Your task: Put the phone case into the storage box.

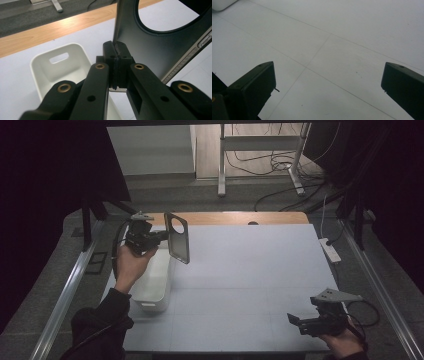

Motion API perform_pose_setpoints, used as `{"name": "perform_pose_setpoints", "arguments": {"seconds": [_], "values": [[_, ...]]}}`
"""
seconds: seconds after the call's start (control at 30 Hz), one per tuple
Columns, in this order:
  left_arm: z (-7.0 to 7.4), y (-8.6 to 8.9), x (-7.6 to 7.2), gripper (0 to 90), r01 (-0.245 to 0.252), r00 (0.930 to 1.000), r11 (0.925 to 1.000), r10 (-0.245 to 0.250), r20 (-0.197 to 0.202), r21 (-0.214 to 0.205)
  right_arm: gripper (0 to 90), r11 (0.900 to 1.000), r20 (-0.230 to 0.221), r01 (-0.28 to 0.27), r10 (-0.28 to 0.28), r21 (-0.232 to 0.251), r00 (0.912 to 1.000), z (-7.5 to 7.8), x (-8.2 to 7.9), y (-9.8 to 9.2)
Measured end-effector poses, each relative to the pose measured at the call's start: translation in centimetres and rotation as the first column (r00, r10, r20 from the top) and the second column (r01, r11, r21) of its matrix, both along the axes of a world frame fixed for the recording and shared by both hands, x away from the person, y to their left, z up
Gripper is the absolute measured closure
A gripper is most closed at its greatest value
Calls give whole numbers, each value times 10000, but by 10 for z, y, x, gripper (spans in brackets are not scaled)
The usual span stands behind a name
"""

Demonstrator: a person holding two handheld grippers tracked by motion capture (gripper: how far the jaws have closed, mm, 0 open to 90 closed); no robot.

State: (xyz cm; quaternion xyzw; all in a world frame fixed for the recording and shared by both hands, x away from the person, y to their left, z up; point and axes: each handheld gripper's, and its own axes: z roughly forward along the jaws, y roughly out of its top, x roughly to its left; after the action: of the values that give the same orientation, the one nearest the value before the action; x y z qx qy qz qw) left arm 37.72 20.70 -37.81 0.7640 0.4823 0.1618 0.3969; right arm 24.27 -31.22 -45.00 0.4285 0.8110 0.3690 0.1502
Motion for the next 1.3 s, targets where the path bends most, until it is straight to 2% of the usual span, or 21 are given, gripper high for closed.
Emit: {"name": "perform_pose_setpoints", "arguments": {"seconds": [0.5, 1.0, 1.3], "values": [[5, 22, 11, 890, -717, 9974, 9972, 718, -11, 200, 0, 9986, 12, 445, -446, 299, 9990, -1, -5, -10], [7, 40, 22, 890, -1468, 9892, 9891, 1468, 5, 120, 0, 9986, -66, 430, -428, 312, 9991, -2, -4, -10], [9, 45, 31, 890, -1673, 9859, 9856, 1673, 11, 226, 2, 9990, -122, 378, -375, 243, 9992, -2, -4, -9]]}}
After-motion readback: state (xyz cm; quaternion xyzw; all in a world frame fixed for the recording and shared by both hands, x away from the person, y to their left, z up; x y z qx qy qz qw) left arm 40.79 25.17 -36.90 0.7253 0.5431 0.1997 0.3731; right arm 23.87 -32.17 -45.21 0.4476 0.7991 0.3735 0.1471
